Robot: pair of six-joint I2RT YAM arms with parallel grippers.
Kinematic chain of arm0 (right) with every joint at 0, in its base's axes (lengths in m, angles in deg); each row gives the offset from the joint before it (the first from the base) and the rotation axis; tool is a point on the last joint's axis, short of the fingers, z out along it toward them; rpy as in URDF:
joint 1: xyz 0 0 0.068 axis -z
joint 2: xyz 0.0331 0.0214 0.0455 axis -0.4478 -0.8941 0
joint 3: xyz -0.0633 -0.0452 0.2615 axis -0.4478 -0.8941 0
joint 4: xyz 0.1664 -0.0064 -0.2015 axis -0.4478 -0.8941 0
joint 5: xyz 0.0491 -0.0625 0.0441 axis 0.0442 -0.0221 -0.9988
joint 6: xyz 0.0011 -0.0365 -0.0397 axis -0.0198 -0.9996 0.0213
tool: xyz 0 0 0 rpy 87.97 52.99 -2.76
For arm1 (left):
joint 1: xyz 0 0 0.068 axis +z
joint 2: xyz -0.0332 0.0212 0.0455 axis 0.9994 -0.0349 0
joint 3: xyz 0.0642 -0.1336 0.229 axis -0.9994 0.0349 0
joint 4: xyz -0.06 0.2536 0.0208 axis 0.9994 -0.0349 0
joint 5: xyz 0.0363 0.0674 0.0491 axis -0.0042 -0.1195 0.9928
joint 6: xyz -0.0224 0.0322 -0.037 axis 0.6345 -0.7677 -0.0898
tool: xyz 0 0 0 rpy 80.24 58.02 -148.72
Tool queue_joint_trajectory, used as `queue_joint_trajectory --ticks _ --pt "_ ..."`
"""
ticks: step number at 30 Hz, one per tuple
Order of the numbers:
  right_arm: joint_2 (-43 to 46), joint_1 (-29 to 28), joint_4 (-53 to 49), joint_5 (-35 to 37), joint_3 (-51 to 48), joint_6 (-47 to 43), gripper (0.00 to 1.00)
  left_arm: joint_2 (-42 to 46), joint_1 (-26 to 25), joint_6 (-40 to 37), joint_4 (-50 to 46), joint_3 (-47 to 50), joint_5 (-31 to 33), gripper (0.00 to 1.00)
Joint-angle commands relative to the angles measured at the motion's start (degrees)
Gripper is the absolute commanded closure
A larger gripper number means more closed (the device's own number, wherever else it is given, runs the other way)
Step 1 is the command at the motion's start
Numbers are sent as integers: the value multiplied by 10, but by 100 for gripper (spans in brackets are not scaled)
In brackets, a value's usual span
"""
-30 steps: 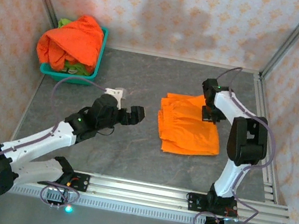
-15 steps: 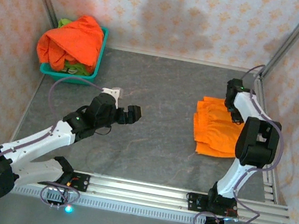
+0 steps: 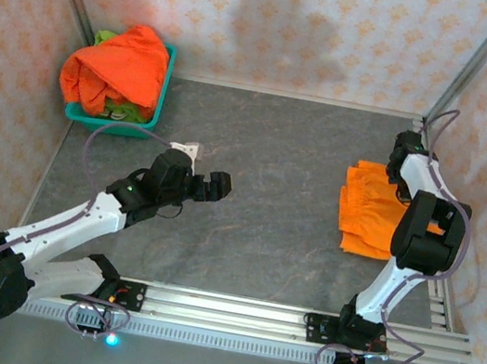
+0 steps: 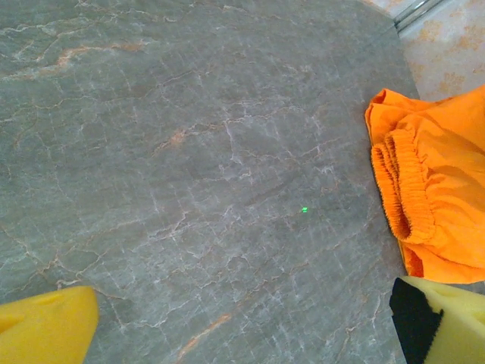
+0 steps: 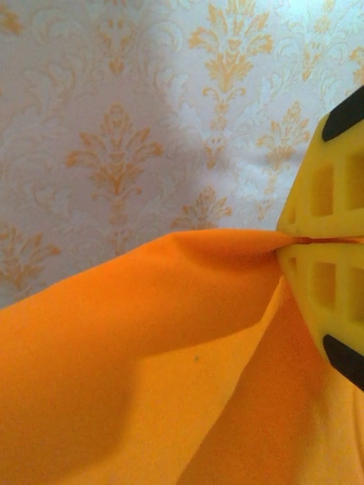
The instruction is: Fold and stack the shorts
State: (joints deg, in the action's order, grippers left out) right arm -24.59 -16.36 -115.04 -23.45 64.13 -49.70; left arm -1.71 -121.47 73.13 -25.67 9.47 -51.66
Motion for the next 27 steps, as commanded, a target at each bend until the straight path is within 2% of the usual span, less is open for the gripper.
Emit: queue_joint_trajectory --ticks 1,2,4,6,8,10,11,12,14,17,20,23,27 --pt "4 4 12 41 15 11 91 -8 7 -15 -13 -20 -7 0" --pt "3 4 12 45 16 15 88 -9 7 -14 -13 -20 -6 0" --pt "1 4 1 43 30 37 74 -6 8 -10 -8 -16 -2 0" --pt "7 4 -20 15 51 74 56 5 8 -4 -5 -12 10 0" --pt "23 4 -37 -35 67 102 33 20 8 -4 -15 -13 31 0" --pt "56 4 -45 -114 80 135 24 37 8 -7 -35 -20 61 0" --pt "79 4 -42 -160 79 152 11 47 8 -10 -53 -27 83 0" --pt "106 3 -33 -209 73 169 5 55 8 -11 -74 -38 110 0" --pt "161 1 -5 -295 53 195 1 65 11 -11 -122 -66 169 0" --pt "236 1 48 -392 10 238 1 65 21 1 -198 -120 265 0" --pt "287 2 85 -472 -30 272 1 68 40 -3 -229 -158 319 0" --pt "313 2 98 -522 -61 294 1 70 93 -18 -233 -188 323 0" --pt "359 1 156 -601 -137 335 1 26 207 -28 -266 -260 275 0"
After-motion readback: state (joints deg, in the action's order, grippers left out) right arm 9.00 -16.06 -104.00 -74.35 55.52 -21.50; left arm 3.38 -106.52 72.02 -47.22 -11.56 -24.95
